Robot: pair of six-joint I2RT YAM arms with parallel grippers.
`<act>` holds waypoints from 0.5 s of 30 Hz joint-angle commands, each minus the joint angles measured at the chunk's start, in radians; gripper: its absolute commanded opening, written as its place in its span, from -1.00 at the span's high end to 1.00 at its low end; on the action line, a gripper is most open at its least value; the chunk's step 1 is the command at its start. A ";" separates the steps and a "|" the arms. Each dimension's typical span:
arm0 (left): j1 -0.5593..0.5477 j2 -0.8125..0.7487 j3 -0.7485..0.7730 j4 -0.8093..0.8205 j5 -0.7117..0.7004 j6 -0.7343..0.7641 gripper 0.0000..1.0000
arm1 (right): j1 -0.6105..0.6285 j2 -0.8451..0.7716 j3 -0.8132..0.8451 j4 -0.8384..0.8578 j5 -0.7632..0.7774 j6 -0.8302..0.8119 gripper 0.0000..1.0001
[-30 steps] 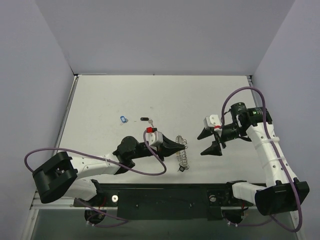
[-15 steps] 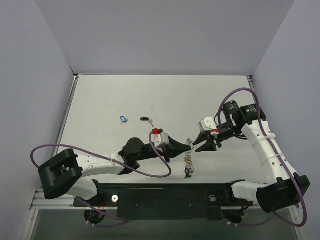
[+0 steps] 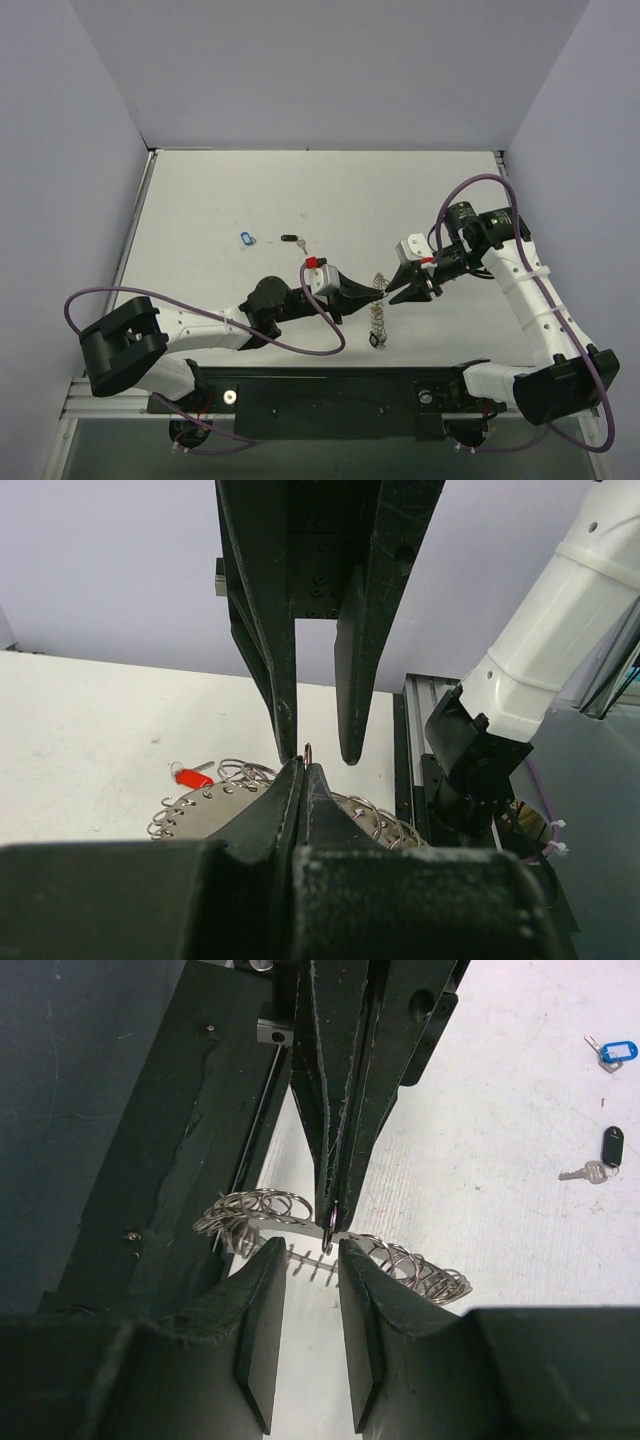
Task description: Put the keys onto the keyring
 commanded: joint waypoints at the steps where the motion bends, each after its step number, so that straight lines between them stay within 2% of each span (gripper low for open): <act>1: -0.011 0.003 0.062 0.108 -0.012 0.004 1.00 | 0.008 0.014 0.018 -0.237 -0.055 0.001 0.53; 7: -0.017 0.014 0.064 0.121 -0.028 0.001 1.00 | 0.013 0.014 0.017 -0.225 -0.052 0.024 0.57; 11: -0.021 0.014 0.064 0.124 -0.034 0.001 1.00 | 0.013 0.007 0.017 -0.212 -0.048 0.039 0.67; 15: -0.021 0.015 0.064 0.122 -0.032 -0.002 1.00 | 0.013 0.002 0.017 -0.206 -0.046 0.042 0.84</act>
